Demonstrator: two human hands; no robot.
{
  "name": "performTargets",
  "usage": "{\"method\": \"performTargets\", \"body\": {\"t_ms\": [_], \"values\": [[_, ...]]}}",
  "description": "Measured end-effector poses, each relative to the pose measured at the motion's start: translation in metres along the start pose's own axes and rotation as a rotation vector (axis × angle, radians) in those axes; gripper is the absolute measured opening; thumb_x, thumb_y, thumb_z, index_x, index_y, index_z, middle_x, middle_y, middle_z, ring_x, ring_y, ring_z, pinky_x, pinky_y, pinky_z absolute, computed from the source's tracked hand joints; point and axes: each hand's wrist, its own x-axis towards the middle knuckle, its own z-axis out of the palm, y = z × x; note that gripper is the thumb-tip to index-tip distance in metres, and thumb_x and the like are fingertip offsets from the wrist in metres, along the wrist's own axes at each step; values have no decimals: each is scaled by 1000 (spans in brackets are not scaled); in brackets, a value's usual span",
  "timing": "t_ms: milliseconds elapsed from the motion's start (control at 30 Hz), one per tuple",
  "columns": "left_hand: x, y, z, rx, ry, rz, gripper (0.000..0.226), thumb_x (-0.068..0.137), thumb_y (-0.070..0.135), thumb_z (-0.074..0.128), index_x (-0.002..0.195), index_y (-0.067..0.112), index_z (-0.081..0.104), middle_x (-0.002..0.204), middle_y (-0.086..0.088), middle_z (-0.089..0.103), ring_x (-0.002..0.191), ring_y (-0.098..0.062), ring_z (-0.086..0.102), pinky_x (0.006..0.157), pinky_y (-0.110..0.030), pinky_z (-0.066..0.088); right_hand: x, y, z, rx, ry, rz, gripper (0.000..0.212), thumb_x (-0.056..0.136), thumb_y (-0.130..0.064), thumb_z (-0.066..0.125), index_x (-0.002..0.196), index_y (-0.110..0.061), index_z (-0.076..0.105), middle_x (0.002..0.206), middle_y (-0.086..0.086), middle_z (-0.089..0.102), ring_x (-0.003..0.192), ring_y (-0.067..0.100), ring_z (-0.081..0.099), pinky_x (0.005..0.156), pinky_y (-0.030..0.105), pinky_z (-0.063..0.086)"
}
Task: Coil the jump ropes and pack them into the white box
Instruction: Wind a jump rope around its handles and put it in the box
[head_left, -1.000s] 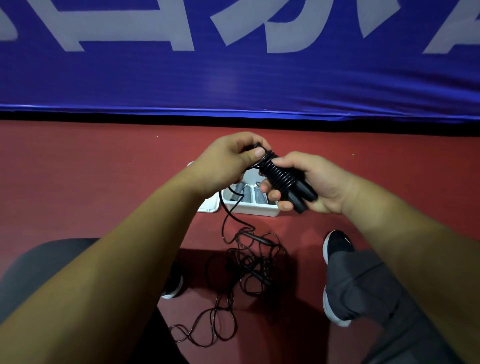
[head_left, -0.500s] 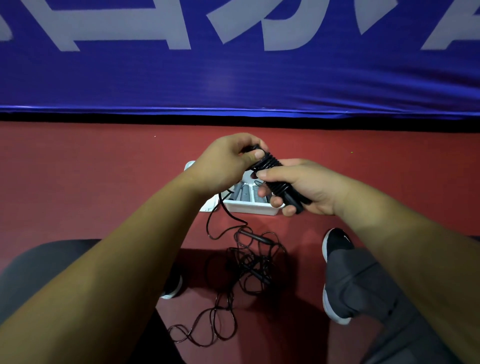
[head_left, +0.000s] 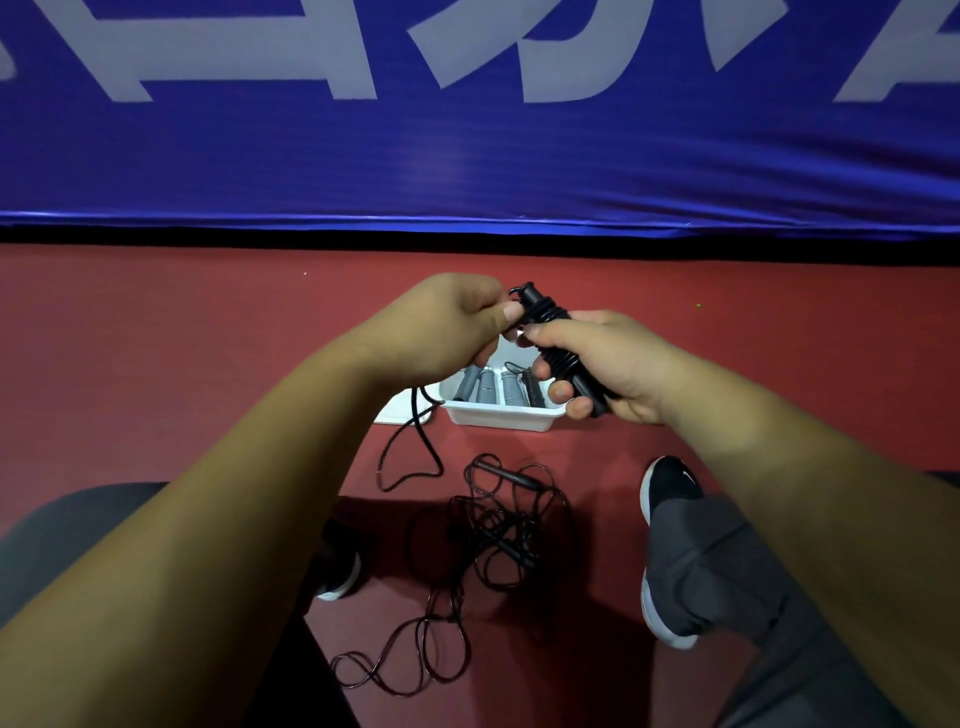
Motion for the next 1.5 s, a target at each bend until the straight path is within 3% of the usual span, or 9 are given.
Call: {"method": "performTargets", "body": {"t_ms": [133, 367, 567, 767, 900, 1033, 1167, 1267, 1500], "values": [[-3, -5, -12, -47, -89, 44, 33, 110, 39, 52, 82, 36, 69, 68, 7, 59, 56, -8, 45, 55, -24, 40, -2, -2, 1, 1, -28, -7, 29, 103, -32, 66, 123, -12, 72, 82, 7, 61, 57, 16, 50, 47, 23, 34], [-6, -18, -15, -165, -223, 44, 33, 111, 41, 49, 102, 18, 70, 75, -6, 46, 71, -22, 49, 74, -38, 48, -13, -10, -4, 23, -234, -71, 24, 106, -28, 58, 114, -13, 76, 81, 5, 55, 59, 17, 44, 45, 24, 30], [-7, -19, -12, -242, -229, 52, 47, 108, 48, 50, 93, 5, 65, 65, -2, 39, 67, -28, 33, 61, -28, 38, -20, -18, -6, 76, -321, -91, 41, 100, -44, 62, 122, -9, 57, 79, 5, 52, 55, 15, 41, 42, 22, 31], [-9, -22, -13, -116, -297, 87, 32, 107, 43, 54, 105, 22, 79, 69, -2, 39, 67, -21, 36, 67, -32, 37, -24, -17, -5, 52, -310, -70, 53, 89, -63, 65, 107, -13, 60, 74, 3, 52, 51, 15, 42, 42, 22, 31], [-5, -28, -11, -15, -305, 63, 23, 107, 34, 58, 117, 29, 79, 63, 20, 49, 64, -1, 45, 67, -13, 41, -25, -17, -6, 63, -350, -37, 52, 91, -64, 61, 105, -14, 61, 75, 3, 50, 50, 14, 42, 40, 22, 32], [2, -37, -8, 20, -286, 48, 15, 101, 32, 68, 106, 41, 79, 69, 23, 59, 69, 2, 51, 72, -15, 46, -28, -18, -6, 13, -473, 41, 51, 91, -64, 59, 102, -14, 62, 73, 1, 48, 49, 11, 40, 40, 22, 28], [7, -40, -10, 101, -288, 56, 7, 81, 48, 80, 86, 43, 80, 85, 5, 73, 83, -8, 61, 91, -37, 54, -32, -16, -4, -88, -608, 188, 49, 93, -60, 56, 102, -13, 64, 72, 3, 47, 48, 11, 41, 38, 20, 29], [8, -33, -11, 145, -275, 72, 7, 83, 29, 88, 86, 31, 82, 91, -5, 78, 82, -11, 66, 88, -41, 57, -34, -11, -1, -176, -688, 307, 47, 96, -57, 54, 103, -13, 67, 72, 5, 48, 48, 12, 43, 38, 19, 33], [5, -6, -6, 249, -331, 62, 16, 78, 11, 82, 81, 27, 83, 77, 4, 77, 68, -17, 67, 69, -37, 55, -32, -6, 6, -390, -717, 490, 62, 100, -59, 54, 124, -4, 68, 71, 9, 53, 47, 14, 46, 40, 20, 35]]}}
